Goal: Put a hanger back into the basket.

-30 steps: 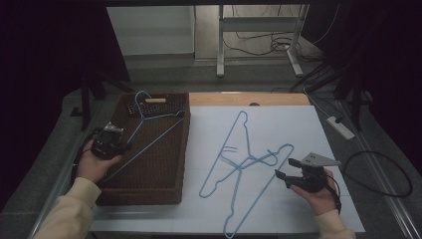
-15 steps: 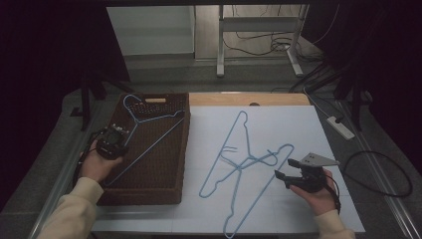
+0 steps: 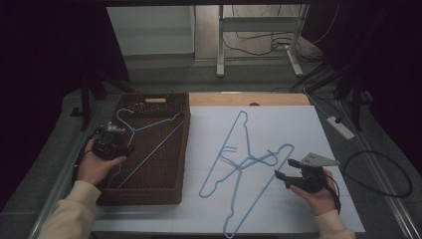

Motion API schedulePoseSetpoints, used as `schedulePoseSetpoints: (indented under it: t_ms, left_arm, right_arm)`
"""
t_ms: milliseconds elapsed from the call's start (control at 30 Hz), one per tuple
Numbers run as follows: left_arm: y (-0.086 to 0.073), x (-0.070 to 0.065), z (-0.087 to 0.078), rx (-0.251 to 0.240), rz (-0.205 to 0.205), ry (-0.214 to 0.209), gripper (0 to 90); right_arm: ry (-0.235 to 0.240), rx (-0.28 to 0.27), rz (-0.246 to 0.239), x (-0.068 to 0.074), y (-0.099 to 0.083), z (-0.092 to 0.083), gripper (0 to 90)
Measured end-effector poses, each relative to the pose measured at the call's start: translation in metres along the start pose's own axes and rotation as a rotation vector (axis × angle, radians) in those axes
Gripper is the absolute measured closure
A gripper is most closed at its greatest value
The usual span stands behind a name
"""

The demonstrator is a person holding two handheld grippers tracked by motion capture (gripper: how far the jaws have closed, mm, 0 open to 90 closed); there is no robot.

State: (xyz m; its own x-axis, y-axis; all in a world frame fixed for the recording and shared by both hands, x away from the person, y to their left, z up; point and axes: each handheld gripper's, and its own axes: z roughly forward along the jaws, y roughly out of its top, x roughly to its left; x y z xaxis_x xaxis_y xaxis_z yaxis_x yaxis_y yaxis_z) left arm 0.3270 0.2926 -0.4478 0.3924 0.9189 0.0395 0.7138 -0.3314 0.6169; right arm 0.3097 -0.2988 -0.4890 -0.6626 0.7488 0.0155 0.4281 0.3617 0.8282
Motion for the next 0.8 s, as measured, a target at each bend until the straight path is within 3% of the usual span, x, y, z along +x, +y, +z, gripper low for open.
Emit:
schedulePoseSetpoints:
  t_ms: [33,200,567,800]
  left_arm:
    - [-0.001,-0.002,-0.009,-0.057,-0.011,-0.050,44.4]
    - [-0.004,-0.010,-0.024,-0.152,-0.027,-0.133,39.0]
    - [-0.012,-0.032,-0.046,-0.280,-0.017,-0.197,36.2]
    - [-0.021,-0.052,-0.054,-0.315,-0.008,-0.248,35.7]
  right_arm:
    - [0.000,-0.002,0.000,0.000,0.000,0.000,30.2]
    - [0.002,-0.003,0.006,-0.001,0.000,0.000,30.2]
    - [0.005,-0.014,0.010,-0.003,0.003,-0.002,30.0]
    - [0.000,-0.014,0.009,-0.002,0.005,-0.003,30.0]
